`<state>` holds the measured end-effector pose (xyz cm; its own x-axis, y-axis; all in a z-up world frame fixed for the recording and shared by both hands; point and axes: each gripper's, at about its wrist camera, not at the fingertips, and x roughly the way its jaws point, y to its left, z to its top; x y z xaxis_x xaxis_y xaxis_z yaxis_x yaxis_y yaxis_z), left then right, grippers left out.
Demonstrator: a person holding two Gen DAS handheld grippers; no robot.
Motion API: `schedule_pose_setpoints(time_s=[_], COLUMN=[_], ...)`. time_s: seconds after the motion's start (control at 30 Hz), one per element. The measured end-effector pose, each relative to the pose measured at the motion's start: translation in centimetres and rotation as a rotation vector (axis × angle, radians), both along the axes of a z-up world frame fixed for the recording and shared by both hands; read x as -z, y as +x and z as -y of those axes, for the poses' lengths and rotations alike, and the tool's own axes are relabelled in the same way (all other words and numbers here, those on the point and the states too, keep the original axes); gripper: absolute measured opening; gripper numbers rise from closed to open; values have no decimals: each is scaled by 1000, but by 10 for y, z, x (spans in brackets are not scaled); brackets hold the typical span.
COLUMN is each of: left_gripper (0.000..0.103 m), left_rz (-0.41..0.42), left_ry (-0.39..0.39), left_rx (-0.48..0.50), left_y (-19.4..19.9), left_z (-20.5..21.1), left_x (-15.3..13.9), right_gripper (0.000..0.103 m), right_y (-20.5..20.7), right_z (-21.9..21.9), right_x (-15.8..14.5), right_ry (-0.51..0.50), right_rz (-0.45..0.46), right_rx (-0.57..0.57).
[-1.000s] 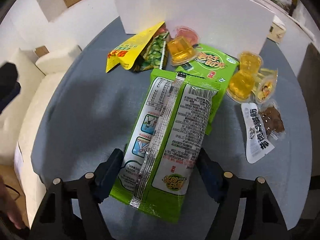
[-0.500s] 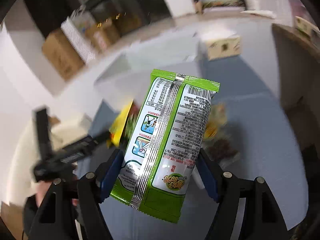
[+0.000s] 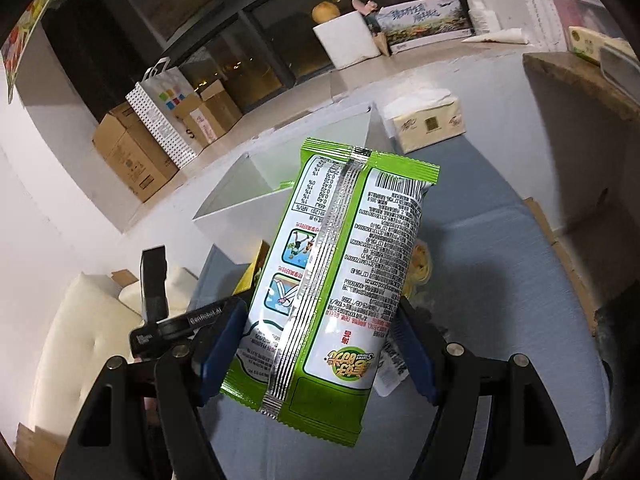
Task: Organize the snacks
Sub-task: 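Grasp the yellow snack bag with the left gripper while the right grasps a green packet, then drop the yellow bag and green packet into the white box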
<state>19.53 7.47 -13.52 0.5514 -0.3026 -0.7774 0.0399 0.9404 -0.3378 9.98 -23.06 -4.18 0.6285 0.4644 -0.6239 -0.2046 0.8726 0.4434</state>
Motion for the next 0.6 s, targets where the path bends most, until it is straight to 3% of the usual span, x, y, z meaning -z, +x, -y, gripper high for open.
schedule_pose_setpoints(time_s=[0.07,0.17,0.33,0.4,0.6], left_gripper=[77,58,58,53,53], left_rz=[13,72,133,160,257], left_ry=[3,5,79,79,67], left_rx=[2,-18,12,0,18], left_y=[-5,-22,-43,-48,-56], left_z=[0,-3,10,12,16], left_x=[-1,-14,-40,-46,-85], right_gripper=[77,77,77,77,78], right_y=[0,-1,-2,-3,-1], right_z=[-3,-3,-4,-5,-5], right_x=[0,-1,-1,-1,-9], right_ry=[-3,0,1,5,2], right_rz=[6,13,19,21,46], right_rx=[-11,-15,-19,-26,-34])
